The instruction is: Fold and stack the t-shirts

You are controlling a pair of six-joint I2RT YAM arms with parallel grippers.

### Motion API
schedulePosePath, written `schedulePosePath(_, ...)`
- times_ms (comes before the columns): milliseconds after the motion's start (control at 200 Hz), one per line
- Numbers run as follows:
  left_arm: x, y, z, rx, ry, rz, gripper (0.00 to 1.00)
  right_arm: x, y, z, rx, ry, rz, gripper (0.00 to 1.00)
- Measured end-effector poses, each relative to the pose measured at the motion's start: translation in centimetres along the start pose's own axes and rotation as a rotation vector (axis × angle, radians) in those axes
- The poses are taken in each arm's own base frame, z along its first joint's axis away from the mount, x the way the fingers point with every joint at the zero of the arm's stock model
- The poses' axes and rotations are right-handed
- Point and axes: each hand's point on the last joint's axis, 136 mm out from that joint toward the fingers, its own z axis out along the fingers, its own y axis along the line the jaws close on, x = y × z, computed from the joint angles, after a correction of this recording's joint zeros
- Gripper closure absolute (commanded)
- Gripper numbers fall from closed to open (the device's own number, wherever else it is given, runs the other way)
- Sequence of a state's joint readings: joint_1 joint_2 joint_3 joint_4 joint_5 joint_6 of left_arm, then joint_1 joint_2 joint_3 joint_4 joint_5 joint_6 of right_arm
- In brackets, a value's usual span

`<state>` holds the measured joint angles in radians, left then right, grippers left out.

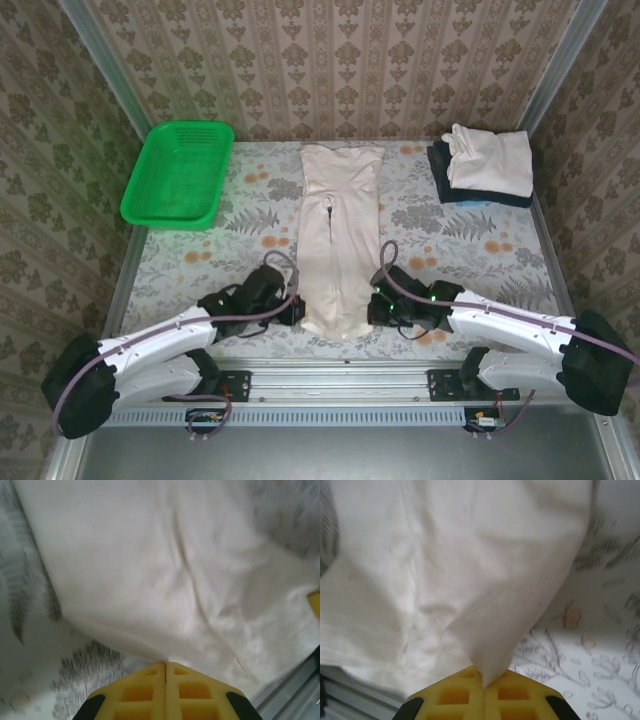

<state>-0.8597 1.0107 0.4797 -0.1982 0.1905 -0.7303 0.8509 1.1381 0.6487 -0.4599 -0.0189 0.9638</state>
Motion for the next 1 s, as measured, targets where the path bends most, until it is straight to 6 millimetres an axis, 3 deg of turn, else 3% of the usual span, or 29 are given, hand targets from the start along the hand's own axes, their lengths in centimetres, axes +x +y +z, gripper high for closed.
schedulePosePath(110, -5.4, 0.1, -0.6, 0.001, -0.067, -0.021, 1.00, -4.5, 0.3, -0.7, 0.019, -0.072, 0.035, 0.94)
schedulePosePath(235, -10.0, 1.4, 0.4, -0.023, -0.063, -0.040, 1.00, -9.1, 0.2, 0.2, 0.056, -0.101, 0.061, 0.94)
schedulePosePath(560, -18.0, 6.0, 4.9, -0.023, 0.015, -0.100, 1.00, -18.7, -1.1, 5.1, 0.087, -0.068, 0.101, 0.93)
schedulePosePath(755, -19.9, 8.7, 6.9, -0.010, 0.056, -0.151, 1.00, -22.2, -1.5, 7.0, 0.066, -0.050, 0.109, 0.89)
schedulePosePath(1000, -19.9, 10.2, 9.1, 0.010, 0.125, -0.190, 1.00, -22.7, -2.4, 8.9, 0.064, 0.003, 0.123, 0.89)
